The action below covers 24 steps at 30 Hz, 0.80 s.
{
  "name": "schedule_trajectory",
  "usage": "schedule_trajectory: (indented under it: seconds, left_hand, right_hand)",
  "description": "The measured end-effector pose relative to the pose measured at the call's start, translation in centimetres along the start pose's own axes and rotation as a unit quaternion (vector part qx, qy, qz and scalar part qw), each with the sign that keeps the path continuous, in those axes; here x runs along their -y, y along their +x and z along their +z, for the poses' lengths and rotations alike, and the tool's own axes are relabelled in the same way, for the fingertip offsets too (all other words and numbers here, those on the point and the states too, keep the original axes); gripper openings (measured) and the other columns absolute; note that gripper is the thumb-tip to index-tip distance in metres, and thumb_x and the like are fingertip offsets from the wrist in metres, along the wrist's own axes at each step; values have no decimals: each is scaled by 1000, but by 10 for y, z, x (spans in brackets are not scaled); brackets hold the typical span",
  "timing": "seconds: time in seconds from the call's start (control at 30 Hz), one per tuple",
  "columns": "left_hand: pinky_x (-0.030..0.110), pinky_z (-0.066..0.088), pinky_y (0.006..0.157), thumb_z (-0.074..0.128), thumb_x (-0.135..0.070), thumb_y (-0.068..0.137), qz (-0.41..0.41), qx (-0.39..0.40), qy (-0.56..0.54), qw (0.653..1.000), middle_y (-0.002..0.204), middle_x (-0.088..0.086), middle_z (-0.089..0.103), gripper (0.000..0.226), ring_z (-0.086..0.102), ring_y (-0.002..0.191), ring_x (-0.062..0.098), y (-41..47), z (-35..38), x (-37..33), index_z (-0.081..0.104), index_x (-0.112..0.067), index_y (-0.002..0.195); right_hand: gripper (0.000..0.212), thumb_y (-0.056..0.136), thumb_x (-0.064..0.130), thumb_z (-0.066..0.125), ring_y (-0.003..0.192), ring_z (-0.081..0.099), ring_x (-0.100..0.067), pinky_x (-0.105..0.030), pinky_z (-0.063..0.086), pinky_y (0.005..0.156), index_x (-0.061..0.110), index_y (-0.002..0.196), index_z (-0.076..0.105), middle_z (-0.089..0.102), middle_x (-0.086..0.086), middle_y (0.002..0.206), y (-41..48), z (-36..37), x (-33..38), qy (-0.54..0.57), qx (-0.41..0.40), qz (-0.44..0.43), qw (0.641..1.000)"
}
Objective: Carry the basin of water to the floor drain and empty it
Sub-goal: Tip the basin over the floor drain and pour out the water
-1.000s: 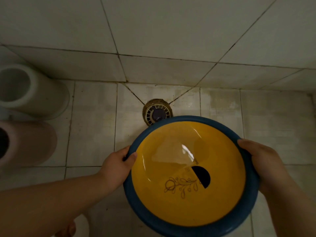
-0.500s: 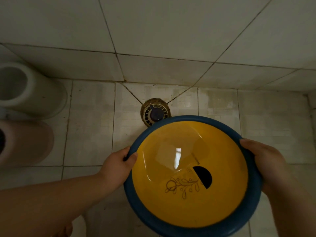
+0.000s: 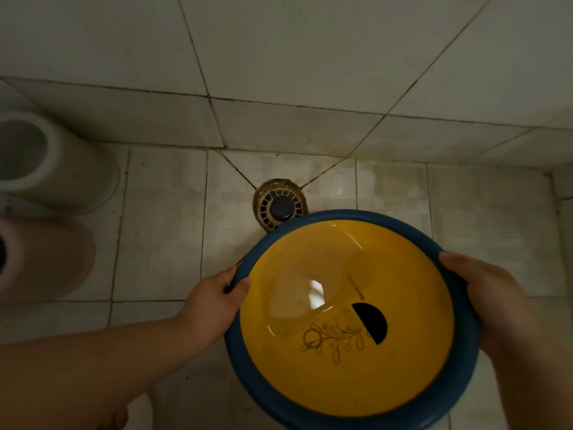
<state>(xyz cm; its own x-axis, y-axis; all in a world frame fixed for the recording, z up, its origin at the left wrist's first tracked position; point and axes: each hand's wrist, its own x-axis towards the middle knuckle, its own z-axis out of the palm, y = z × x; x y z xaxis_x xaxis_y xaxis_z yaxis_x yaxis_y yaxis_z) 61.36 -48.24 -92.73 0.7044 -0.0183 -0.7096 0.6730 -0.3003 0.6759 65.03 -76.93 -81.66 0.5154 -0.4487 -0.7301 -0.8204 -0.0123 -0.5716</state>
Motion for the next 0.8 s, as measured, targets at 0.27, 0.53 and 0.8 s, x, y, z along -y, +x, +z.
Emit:
schedule_trajectory:
  seconds: [0.27, 0.53, 0.8]
  left_hand:
    - [12, 46, 72, 47, -30, 93, -1, 4, 4, 1000, 101, -8, 69, 32, 63, 89, 5, 0, 0, 0, 57, -26, 124]
    - [13, 44, 75, 48, -29, 93, -5, 2, 2, 1000, 105, -7, 67, 33, 62, 93, 8, 2, 1, 0, 55, -26, 125]
    - [17, 46, 79, 47, -28, 93, -8, 11, -2, 1000, 100, -10, 67, 31, 63, 95, 9, 1, -1, -1, 56, -28, 124]
  right_hand:
    - [10, 90, 17, 52, 82, 62, -23, -33, 45, 64, 17, 86, 62, 66, -7, 87, 3, -3, 1, -4, 2, -2, 1000]
    - [13, 91, 18, 51, 80, 61, -21, -32, 43, 62, 18, 83, 60, 65, -6, 87, 3, -2, 3, 10, 15, 9, 1000]
    - [13, 91, 19, 51, 81, 63, -25, -34, 45, 63, 15, 84, 62, 68, -10, 88, 4, -4, 0, 7, 21, 12, 1000]
